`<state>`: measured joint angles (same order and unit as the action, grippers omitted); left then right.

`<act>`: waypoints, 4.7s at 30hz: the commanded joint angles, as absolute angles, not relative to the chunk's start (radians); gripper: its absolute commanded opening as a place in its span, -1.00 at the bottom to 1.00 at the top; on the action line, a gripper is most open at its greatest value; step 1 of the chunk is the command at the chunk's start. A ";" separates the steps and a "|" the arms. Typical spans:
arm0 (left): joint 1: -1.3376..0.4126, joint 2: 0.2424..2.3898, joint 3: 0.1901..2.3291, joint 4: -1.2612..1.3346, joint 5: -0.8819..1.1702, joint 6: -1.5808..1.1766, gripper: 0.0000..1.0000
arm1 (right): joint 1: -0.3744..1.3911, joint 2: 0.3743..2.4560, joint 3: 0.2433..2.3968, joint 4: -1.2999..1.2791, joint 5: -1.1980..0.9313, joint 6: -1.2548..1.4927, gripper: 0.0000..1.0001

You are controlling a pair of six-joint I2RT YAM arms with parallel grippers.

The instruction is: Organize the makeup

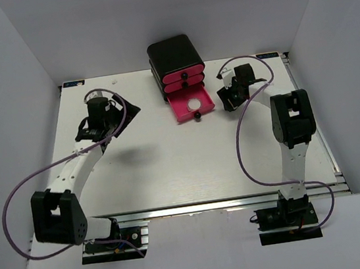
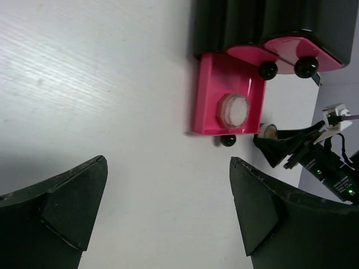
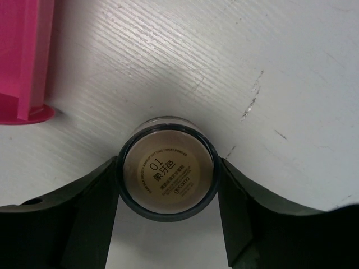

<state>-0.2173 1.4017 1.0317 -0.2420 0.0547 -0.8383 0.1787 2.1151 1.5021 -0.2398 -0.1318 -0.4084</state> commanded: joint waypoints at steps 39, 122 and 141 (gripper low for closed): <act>-0.149 0.879 0.664 -0.423 -0.069 -0.838 0.96 | 0.448 2.195 1.827 -0.150 -0.652 -0.166 -0.80; -0.135 0.867 0.637 -0.403 -0.069 -0.845 0.96 | 0.443 1.986 1.137 0.183 -0.242 -1.414 -0.83; -0.132 0.897 0.656 -0.419 -0.071 -0.838 0.96 | 0.486 2.203 1.396 0.443 -0.163 -1.183 0.03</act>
